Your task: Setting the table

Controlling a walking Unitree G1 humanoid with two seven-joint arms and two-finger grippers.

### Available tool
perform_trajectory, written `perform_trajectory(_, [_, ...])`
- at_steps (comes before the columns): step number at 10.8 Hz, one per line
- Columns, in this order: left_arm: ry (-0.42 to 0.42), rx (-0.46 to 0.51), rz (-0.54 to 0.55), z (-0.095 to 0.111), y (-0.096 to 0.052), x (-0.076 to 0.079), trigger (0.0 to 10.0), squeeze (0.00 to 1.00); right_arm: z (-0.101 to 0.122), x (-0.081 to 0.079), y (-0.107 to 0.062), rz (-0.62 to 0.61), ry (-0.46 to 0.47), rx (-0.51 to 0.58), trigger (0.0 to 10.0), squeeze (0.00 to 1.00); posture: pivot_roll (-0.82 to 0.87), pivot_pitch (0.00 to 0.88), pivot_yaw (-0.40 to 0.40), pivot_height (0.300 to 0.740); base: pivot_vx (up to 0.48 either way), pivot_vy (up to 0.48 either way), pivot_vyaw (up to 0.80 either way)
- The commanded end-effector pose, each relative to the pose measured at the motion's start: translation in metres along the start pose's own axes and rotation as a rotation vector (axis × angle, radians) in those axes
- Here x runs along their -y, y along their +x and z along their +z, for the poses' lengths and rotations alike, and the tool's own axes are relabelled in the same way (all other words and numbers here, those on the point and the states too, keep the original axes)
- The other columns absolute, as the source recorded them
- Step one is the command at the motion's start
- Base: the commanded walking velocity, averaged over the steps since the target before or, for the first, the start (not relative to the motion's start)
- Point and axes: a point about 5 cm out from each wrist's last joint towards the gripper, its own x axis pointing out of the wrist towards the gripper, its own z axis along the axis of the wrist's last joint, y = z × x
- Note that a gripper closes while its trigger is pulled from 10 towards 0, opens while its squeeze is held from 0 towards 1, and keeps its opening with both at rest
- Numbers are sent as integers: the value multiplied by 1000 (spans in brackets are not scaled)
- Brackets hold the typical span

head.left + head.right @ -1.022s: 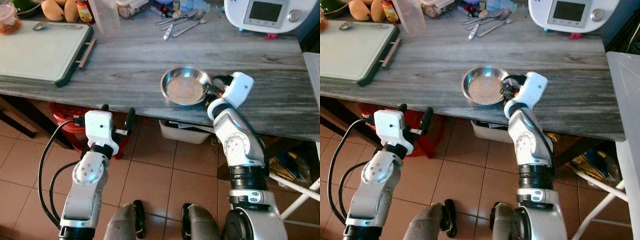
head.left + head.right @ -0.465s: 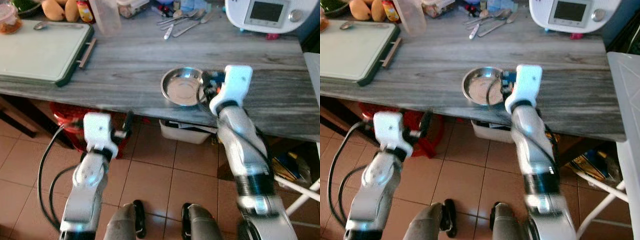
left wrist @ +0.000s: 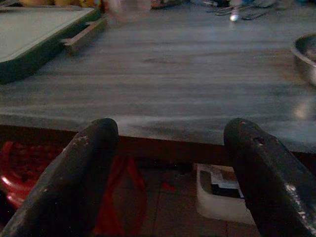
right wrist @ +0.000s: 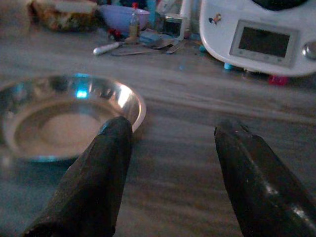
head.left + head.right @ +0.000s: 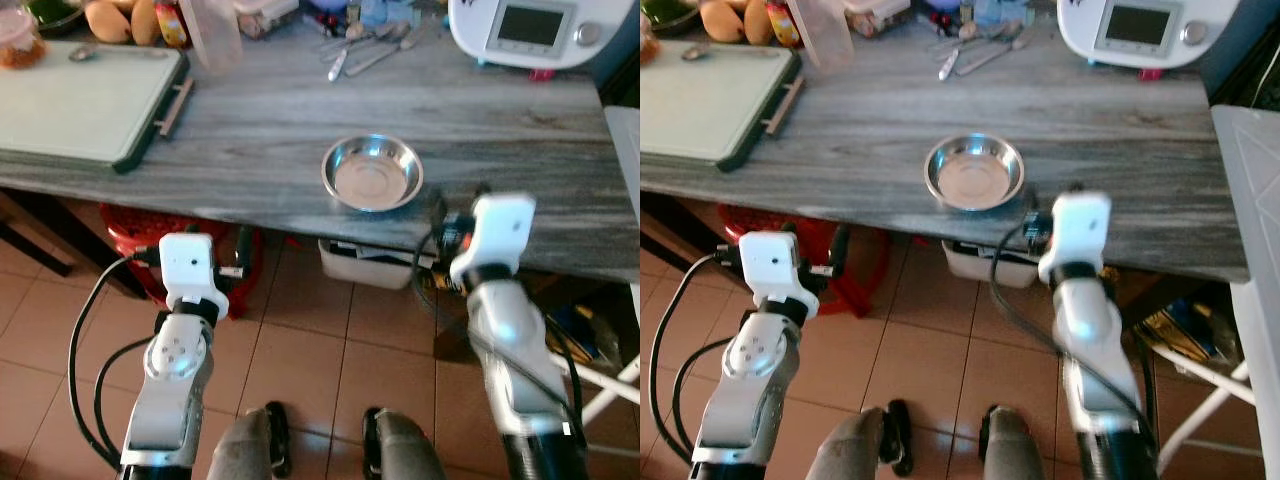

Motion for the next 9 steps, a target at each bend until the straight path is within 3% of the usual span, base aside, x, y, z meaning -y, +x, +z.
perform_trajectory(1, [13,-11,25,-3,-2,-5,10000,0,3,1,-4,-20,-35,27,10000,0,-63,127,42,740,0,0,0])
perform_trajectory(4, [19,-29,30,-9,-3,-8,10000,0,-6,1,-4,-84,-98,-8,10000,0,-67,91,53,740,0,0,0])
perform_trajectory(5, [23,-38,32,-12,-3,-10,10000,0,-11,-3,-7,-64,-77,-20,10000,0,-66,86,53,740,0,0,0])
perform_trajectory(8, [18,-17,44,-7,0,-9,10000,0,-9,-3,0,-107,-56,-15,10000,0,-65,102,52,740,-255,0,0])
perform_trajectory(9, [18,-11,45,-6,1,-8,10000,0,-6,-5,4,-67,-62,3,10000,0,-65,108,51,740,-255,0,0])
